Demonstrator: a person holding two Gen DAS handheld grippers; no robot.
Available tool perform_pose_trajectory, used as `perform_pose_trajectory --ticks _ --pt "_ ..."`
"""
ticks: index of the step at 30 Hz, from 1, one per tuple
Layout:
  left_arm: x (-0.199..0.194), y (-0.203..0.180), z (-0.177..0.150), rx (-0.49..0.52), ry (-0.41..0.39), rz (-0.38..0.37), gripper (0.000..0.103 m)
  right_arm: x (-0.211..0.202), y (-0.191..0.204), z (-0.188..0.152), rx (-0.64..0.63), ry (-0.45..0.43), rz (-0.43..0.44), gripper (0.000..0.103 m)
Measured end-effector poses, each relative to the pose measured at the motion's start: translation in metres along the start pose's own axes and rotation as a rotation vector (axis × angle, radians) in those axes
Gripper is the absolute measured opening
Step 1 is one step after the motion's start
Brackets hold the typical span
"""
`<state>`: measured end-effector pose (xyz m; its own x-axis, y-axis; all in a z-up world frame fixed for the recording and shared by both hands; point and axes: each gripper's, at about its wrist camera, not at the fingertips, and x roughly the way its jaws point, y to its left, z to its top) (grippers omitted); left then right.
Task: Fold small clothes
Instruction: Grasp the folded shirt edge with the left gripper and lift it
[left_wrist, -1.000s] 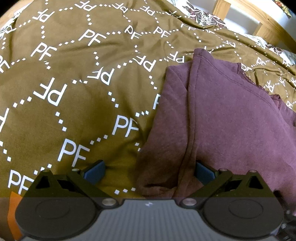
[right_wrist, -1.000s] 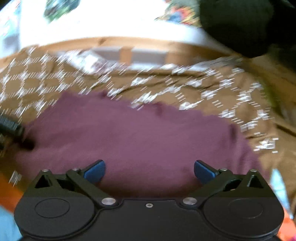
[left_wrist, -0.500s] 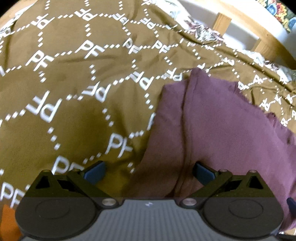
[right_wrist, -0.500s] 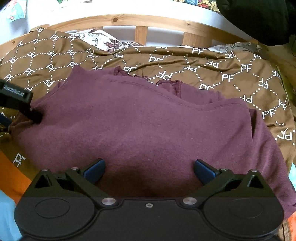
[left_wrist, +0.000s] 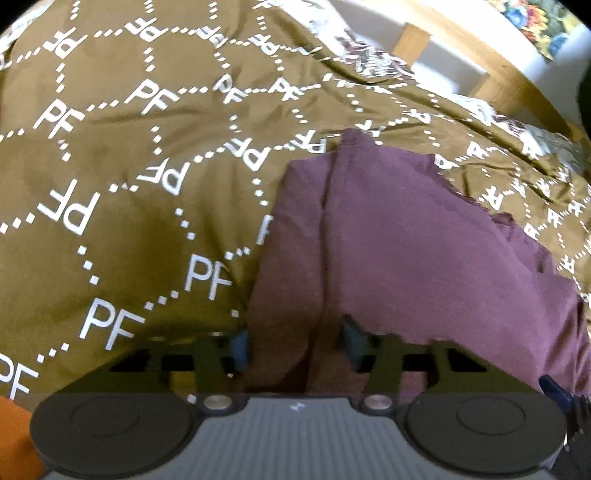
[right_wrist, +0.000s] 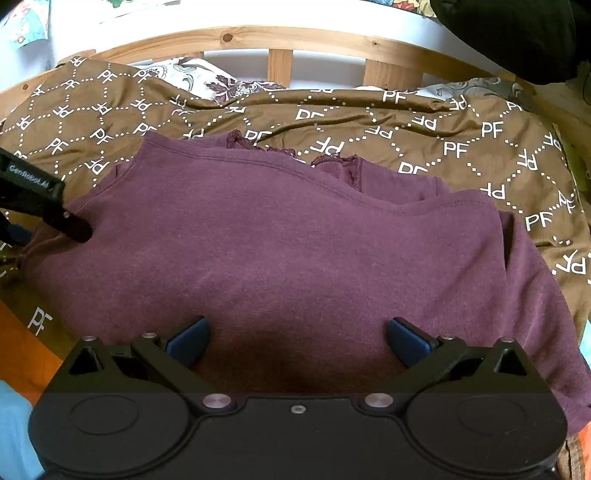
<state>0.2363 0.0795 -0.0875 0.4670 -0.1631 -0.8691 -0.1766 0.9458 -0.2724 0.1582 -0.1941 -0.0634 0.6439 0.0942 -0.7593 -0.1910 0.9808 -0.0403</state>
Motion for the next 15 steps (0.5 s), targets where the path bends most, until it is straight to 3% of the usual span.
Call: perform_pose_trajectory --ticks 3,9,12,15 --pt "-0.004 -0.005 -0.001 0.006 -0.021 -0.019 0.021 0.0 0.0 0.0 0.007 0.002 0.002 0.103" --pt "-0.037 -0.031 0.002 0.079 -0.134 -0.082 0.016 -0.008 -0.012 0.007 0.089 0.009 0.053 0.102" --pt "-0.064 -0.064 0.007 0.163 -0.195 -0.133 0.016 -0.019 -0.033 0.012 0.205 -0.027 0.095 0.102" --pt "-0.084 -0.117 0.011 0.266 -0.226 -0.156 0.016 -0.035 -0.06 0.016 0.308 -0.083 0.082 0.102"
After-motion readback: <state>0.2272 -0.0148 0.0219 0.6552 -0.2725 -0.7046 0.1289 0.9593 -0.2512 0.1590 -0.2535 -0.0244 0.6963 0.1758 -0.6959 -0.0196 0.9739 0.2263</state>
